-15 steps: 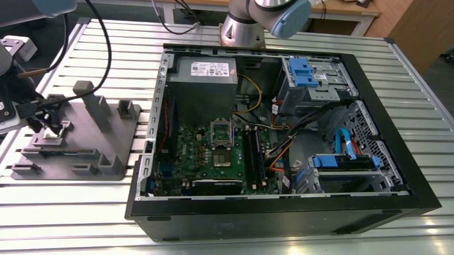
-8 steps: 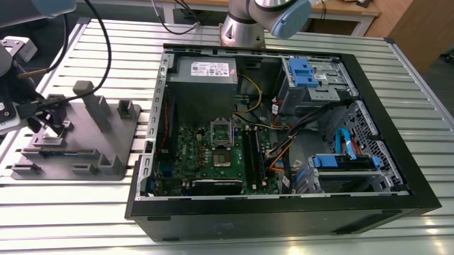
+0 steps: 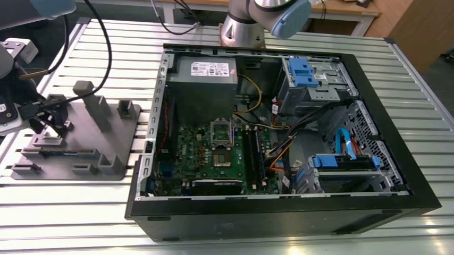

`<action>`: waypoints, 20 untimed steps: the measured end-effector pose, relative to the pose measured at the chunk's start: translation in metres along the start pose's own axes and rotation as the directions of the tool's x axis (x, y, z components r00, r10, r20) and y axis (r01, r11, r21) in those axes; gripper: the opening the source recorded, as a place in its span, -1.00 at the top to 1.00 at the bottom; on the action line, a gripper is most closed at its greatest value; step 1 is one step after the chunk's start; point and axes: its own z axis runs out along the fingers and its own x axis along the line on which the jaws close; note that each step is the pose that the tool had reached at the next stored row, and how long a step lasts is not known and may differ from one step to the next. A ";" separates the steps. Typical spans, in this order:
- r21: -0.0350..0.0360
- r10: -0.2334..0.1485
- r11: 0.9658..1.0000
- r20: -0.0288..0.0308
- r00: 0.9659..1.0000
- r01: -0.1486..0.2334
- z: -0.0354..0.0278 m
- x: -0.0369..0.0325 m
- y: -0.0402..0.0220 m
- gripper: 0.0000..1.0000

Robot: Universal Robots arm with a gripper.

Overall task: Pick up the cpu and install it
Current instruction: 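Pick up the cpu and move it towards the insertion slot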

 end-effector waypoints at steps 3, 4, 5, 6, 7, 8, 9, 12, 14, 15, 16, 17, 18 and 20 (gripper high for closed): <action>0.000 -0.001 1.000 0.000 1.000 0.001 0.0007 0.0001 -0.0001 -0.06; 0.000 -0.001 1.000 0.000 1.000 0.001 0.0007 0.0001 -0.0001 -0.06; 0.000 -0.001 1.000 0.000 1.000 0.001 0.0007 0.0000 -0.0001 -0.06; 0.000 -0.001 1.000 0.000 1.000 0.001 0.0008 0.0001 -0.0001 -0.06; 0.000 -0.001 1.000 0.000 1.000 0.001 0.0008 0.0001 -0.0002 -0.06; 0.000 -0.001 1.000 0.000 1.000 0.001 0.0008 0.0000 -0.0002 -0.09; 0.000 -0.001 1.000 0.000 1.000 0.001 0.0008 0.0000 -0.0002 -0.09; 0.000 -0.001 1.000 0.000 1.000 0.001 0.0010 0.0001 -0.0003 -0.21; 0.000 -0.002 1.000 0.000 1.000 0.002 0.0020 0.0000 -0.0002 -0.21; 0.000 -0.004 1.000 0.000 1.000 0.004 0.0025 0.0000 0.0000 -0.21; 0.000 -0.006 1.000 0.000 1.000 0.006 0.0032 0.0001 0.0003 -0.21; 0.000 -0.008 1.000 0.000 1.000 0.008 0.0039 0.0001 0.0006 -0.21; 0.000 -0.011 1.000 -0.001 1.000 0.011 0.0046 0.0002 0.0009 -0.21; 0.000 -0.013 1.000 -0.001 1.000 0.013 0.0056 0.0002 0.0014 -0.21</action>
